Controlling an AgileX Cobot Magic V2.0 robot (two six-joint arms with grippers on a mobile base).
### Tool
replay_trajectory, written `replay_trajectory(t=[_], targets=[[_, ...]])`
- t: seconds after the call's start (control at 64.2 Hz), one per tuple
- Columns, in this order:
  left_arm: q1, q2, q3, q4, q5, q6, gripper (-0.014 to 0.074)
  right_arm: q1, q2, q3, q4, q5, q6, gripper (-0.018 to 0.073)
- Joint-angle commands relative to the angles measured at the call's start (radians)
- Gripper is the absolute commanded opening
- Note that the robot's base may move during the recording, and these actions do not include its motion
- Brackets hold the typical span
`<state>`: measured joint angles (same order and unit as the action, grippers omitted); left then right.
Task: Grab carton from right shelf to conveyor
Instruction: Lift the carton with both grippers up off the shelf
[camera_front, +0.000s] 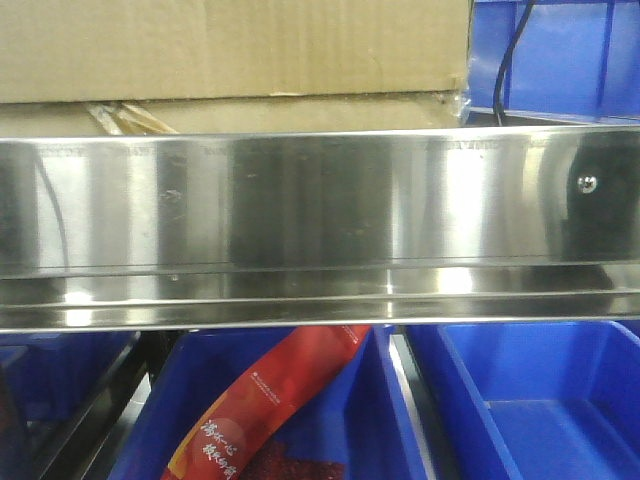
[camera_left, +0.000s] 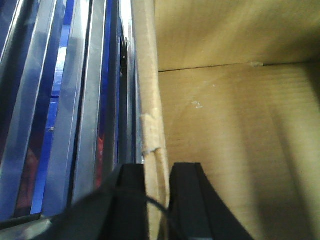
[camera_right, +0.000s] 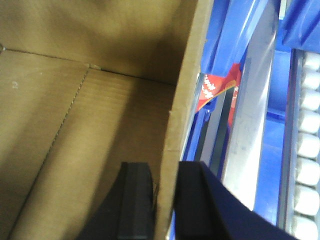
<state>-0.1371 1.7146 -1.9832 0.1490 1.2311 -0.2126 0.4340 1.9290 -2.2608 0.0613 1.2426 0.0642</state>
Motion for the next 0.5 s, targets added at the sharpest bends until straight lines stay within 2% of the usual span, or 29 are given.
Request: replay_trajectory(t=[0.0, 0.265, 0.483], targets=[[0.004, -0.034, -0.033, 0.014, -0.010, -0.005, -0.0016, -0.004, -0.063, -0.013, -0.015, -0.022, -0.002, -0.0058], [0.002, -0.167, -0.070, -0.005, -0.010, -0.005, -0.0016, -0.004, -0.220, 0.000, -0.078, -0.022, -0.002, -0.0058], [-0.022, -0.280, 0.018, -0.029, -0.010, -0.005, -0.0016, -0.004, -0.361, 0.102, -0.084, -0.022, -0.002, -0.0058]])
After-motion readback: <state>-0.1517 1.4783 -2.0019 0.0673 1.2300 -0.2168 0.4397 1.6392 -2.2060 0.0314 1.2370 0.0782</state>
